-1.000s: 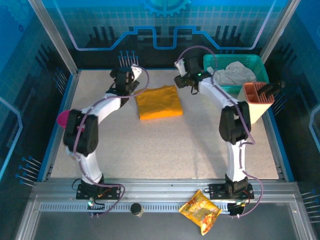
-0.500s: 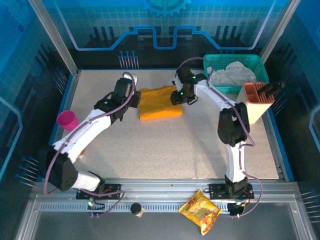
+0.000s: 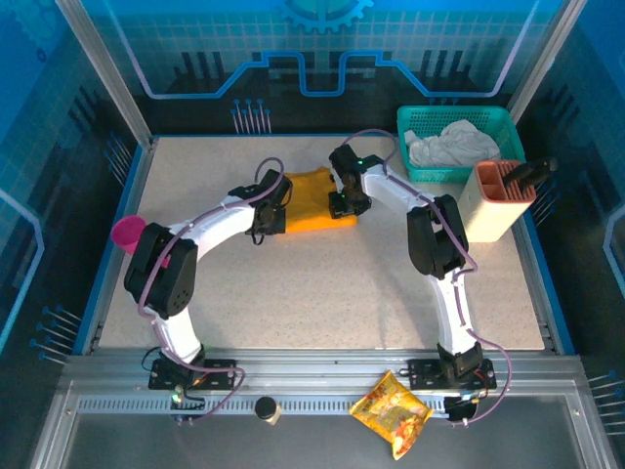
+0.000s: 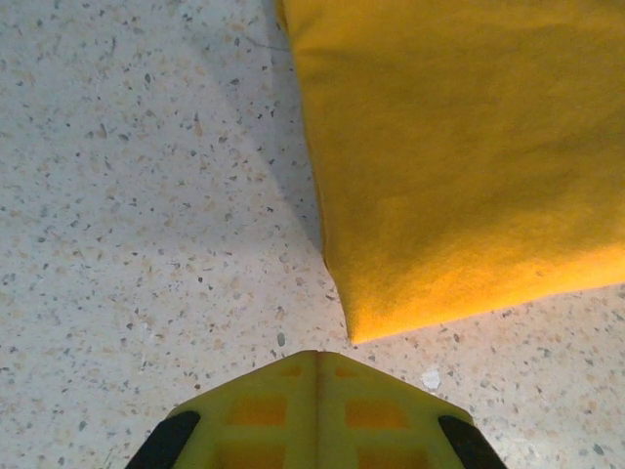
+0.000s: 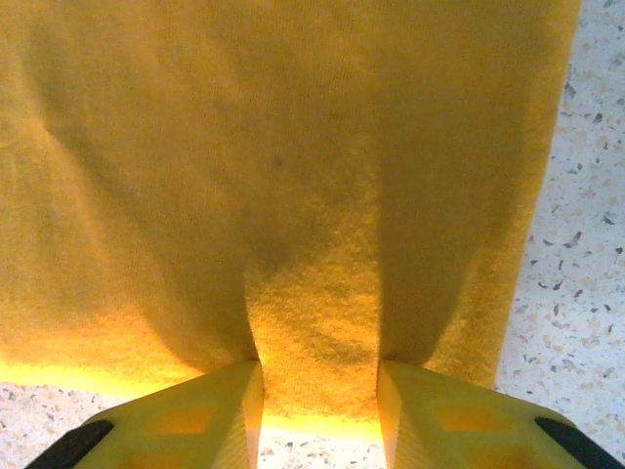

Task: Fold and stack the t-shirts

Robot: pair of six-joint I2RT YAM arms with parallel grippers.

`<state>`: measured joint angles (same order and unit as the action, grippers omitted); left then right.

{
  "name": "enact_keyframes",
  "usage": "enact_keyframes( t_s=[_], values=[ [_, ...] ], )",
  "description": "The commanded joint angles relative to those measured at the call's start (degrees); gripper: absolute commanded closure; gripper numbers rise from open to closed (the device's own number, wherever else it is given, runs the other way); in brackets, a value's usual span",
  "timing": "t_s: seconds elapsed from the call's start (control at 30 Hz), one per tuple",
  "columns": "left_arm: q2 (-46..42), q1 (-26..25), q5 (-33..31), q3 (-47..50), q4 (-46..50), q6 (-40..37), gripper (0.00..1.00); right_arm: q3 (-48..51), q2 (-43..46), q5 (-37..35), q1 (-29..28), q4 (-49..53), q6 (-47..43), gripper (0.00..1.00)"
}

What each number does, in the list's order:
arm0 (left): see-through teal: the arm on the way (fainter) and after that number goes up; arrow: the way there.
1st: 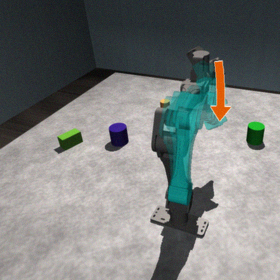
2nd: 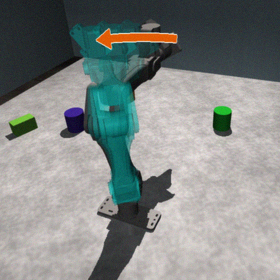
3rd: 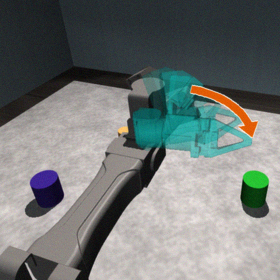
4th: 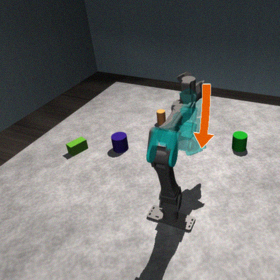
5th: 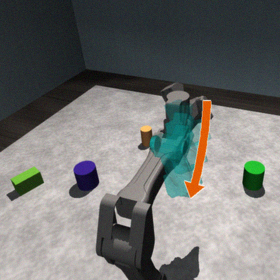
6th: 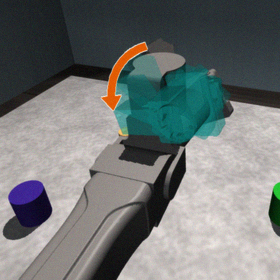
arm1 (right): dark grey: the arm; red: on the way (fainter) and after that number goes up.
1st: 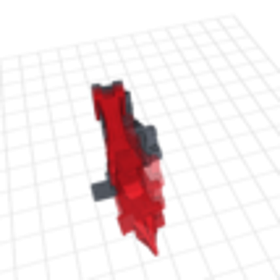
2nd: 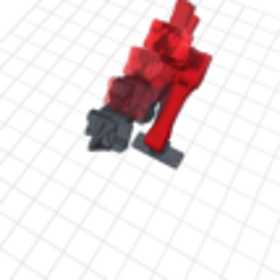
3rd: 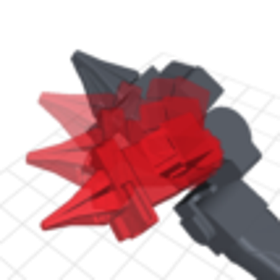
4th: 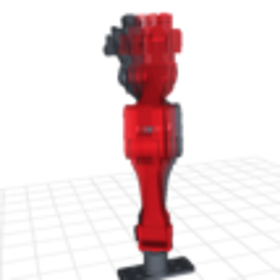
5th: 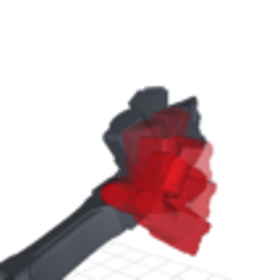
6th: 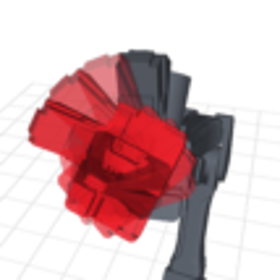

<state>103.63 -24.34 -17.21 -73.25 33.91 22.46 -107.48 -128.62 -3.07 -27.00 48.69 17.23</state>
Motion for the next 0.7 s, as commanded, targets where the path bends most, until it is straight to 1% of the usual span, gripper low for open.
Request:
enact_keyframes(
  t_s=[0.0, 0.13, 0.37, 0.53, 0.67],
  values=[
    [4.4, 0.9, 1.4, -1.4, -2.4, 2.3, 1.00, 0.5, -1.8, -1.2, -0.6, -0.6, 1.7, 0.64],
    [8.7, 1.4, 1.1, -2.3, -6.3, 3.3, 1.00, 0.1, -2.9, -1.3, -0.3, -0.7, 2.0, 0.64],
    [17.1, 3.2, 2.2, -9.8, -4.6, 2.2, 1.00, -0.8, -6.7, -0.2, 1.0, -1.2, 2.8, 0.65],
    [23.2, 5.4, 3.0, -18.0, -1.6, -0.1, 1.00, -4.6, -9.4, 0.5, 2.9, -1.0, 3.3, 0.65],
    [28.4, 7.0, 3.2, -27.4, 2.4, -2.8, 1.00, -12.0, -12.9, 1.0, 5.0, 0.9, 3.6, 0.65]
  ],
)
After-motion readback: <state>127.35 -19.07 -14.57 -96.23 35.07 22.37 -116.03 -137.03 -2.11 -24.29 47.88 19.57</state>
